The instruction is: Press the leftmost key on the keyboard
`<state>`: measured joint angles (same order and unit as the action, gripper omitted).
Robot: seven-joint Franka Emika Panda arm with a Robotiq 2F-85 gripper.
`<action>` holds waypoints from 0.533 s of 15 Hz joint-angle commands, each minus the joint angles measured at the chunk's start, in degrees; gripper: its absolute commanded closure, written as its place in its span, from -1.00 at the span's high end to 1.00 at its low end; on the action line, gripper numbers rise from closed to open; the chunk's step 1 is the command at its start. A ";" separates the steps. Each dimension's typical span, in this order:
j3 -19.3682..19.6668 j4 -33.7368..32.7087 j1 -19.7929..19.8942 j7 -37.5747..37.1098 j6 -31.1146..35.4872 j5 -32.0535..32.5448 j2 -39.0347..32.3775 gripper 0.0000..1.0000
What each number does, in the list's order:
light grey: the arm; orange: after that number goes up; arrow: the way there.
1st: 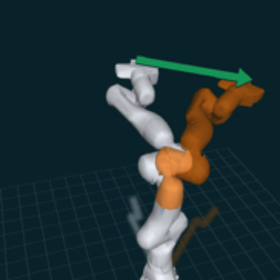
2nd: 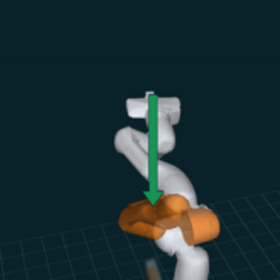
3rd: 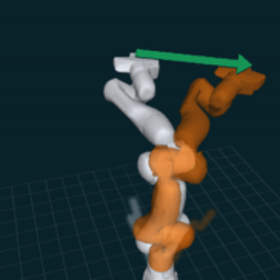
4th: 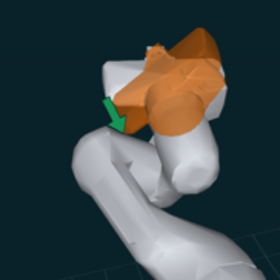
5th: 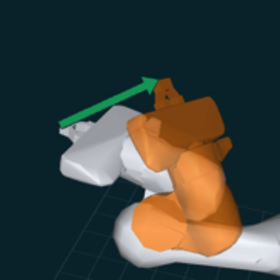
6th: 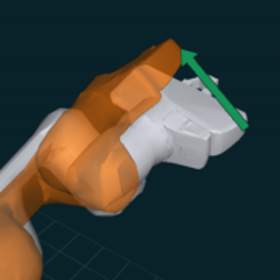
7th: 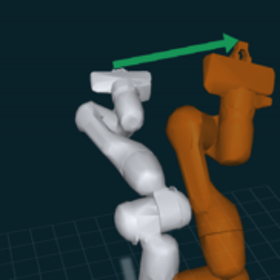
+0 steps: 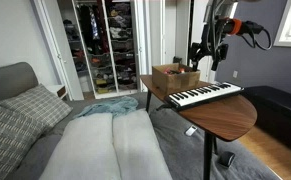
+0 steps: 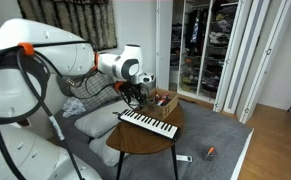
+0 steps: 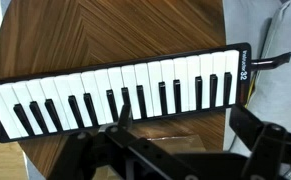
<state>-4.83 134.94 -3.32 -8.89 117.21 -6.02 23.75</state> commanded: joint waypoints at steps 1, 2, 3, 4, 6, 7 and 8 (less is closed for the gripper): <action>-0.03 -0.12 0.06 0.02 -0.16 0.00 -0.03 1.00; -0.03 -0.12 0.06 0.02 -0.16 0.00 -0.03 1.00; -0.03 -0.12 0.06 0.02 -0.16 0.00 -0.03 1.00; -0.03 -0.12 0.06 0.02 -0.16 0.00 -0.03 1.00; -0.03 -0.12 0.06 0.02 -0.16 0.00 -0.03 1.00; -0.36 -0.77 -0.52 0.72 -1.25 -0.08 -1.03 1.00; -1.11 -1.42 -0.84 0.03 -2.56 0.16 -2.07 1.00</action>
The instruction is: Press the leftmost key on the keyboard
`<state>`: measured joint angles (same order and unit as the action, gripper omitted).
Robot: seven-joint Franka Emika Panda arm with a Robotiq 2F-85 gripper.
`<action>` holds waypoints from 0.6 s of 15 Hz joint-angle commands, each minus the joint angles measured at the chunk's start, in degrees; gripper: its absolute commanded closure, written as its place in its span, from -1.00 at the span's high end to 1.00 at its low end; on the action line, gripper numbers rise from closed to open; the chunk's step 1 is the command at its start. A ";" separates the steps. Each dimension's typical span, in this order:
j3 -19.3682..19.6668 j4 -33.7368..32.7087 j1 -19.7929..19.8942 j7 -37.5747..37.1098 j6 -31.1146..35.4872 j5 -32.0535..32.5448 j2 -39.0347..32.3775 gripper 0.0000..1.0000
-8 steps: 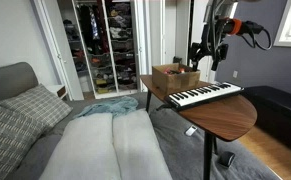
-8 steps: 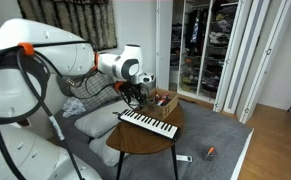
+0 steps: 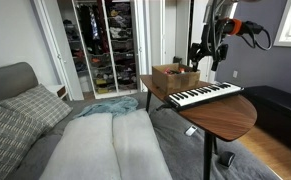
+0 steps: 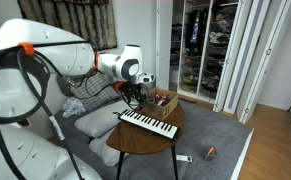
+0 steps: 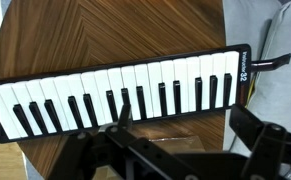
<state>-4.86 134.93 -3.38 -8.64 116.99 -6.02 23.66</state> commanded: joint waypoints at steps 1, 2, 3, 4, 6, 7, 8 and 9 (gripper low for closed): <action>-1.47 -1.70 -1.28 0.26 -3.22 0.11 -2.60 1.00; -2.08 -1.93 -1.86 0.27 -3.81 0.05 -3.28 1.00; -2.58 -2.13 -2.57 0.69 -4.37 -0.17 -3.92 1.00; -3.15 -2.26 -3.17 0.55 -4.63 -0.27 -4.53 1.00; -4.33 -2.40 -4.41 0.85 -3.61 -0.04 -6.08 1.00; -4.85 -2.48 -4.85 0.60 -3.05 0.10 -6.79 1.00; -5.30 -2.60 -5.20 0.43 -2.62 0.32 -7.35 1.00; -5.59 -2.76 -5.56 0.69 -2.25 0.26 -7.92 1.00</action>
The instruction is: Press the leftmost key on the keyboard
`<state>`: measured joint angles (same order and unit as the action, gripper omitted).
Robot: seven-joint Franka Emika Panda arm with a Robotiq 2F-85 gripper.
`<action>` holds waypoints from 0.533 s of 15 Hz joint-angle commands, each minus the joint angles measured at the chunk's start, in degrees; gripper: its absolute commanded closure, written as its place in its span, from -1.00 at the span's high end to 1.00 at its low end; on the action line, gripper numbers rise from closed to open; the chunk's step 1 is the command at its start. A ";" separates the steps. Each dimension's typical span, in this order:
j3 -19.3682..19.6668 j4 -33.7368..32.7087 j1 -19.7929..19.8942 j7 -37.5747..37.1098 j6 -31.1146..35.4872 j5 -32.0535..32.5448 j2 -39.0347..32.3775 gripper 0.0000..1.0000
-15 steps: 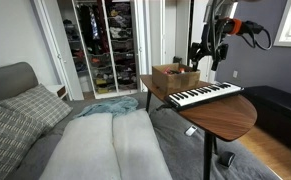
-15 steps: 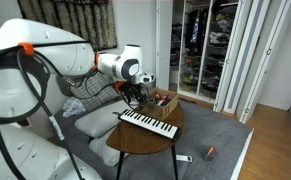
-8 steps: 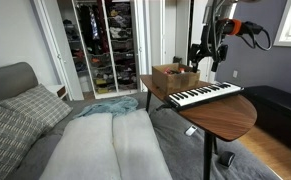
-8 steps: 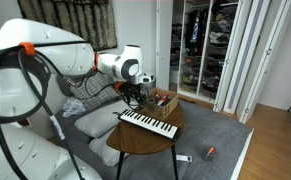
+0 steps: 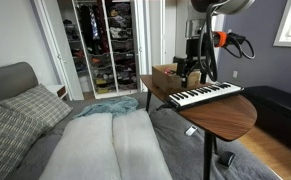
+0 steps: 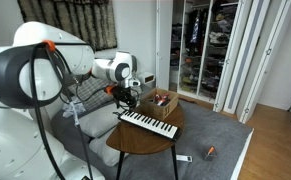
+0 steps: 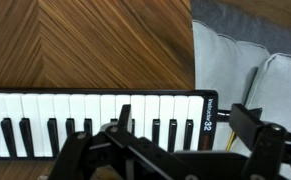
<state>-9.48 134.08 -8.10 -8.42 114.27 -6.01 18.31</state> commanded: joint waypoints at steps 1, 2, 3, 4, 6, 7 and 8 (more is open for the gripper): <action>-1.19 -2.14 -1.14 0.58 0.64 0.13 -3.27 0.95; -1.40 -2.39 -1.37 0.66 0.74 0.07 -3.93 0.47; -1.57 -2.63 -1.54 0.65 0.94 0.02 -4.61 0.46; -1.66 -2.85 -1.68 0.64 1.04 0.09 -5.09 0.39; -1.82 -3.30 -1.86 0.73 1.42 0.15 -6.01 0.07; -1.84 -3.51 -1.98 0.88 1.68 -0.11 -6.54 -0.06; -1.88 -3.65 -2.14 0.99 1.97 -0.30 -7.00 -0.21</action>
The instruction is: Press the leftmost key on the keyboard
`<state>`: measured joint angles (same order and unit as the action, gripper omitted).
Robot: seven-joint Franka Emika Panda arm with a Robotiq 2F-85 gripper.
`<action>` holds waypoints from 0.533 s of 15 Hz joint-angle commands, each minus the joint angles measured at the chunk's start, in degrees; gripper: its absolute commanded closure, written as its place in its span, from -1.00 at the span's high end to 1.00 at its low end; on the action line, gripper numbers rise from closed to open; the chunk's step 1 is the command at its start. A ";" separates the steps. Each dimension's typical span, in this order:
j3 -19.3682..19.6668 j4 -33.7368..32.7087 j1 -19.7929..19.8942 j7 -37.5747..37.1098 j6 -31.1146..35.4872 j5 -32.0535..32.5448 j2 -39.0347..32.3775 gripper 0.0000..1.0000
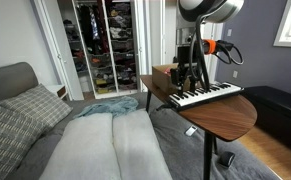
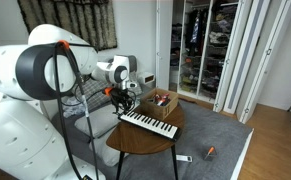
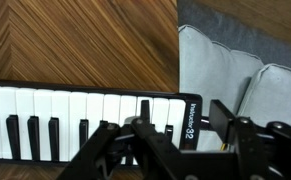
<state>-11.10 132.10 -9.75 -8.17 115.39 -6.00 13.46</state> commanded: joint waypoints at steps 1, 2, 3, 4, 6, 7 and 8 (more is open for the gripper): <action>-0.28 -1.79 -0.66 0.93 1.32 -0.48 -2.56 -0.34; -0.36 -1.68 -0.71 0.80 2.12 -0.28 -2.87 -0.47; -0.39 -1.55 -0.76 0.82 2.86 -0.29 -3.12 -0.63; -0.46 -1.41 -0.71 0.48 3.47 0.10 -3.36 -0.75; -0.32 -0.94 -0.55 0.24 4.63 0.21 -3.65 -0.98; -0.24 -0.65 -0.55 0.40 5.33 0.06 -3.69 -1.00; -0.23 -0.50 -0.54 0.28 5.91 0.05 -3.81 -1.00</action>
<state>-11.31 131.53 -10.20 -7.97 119.28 -6.00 10.37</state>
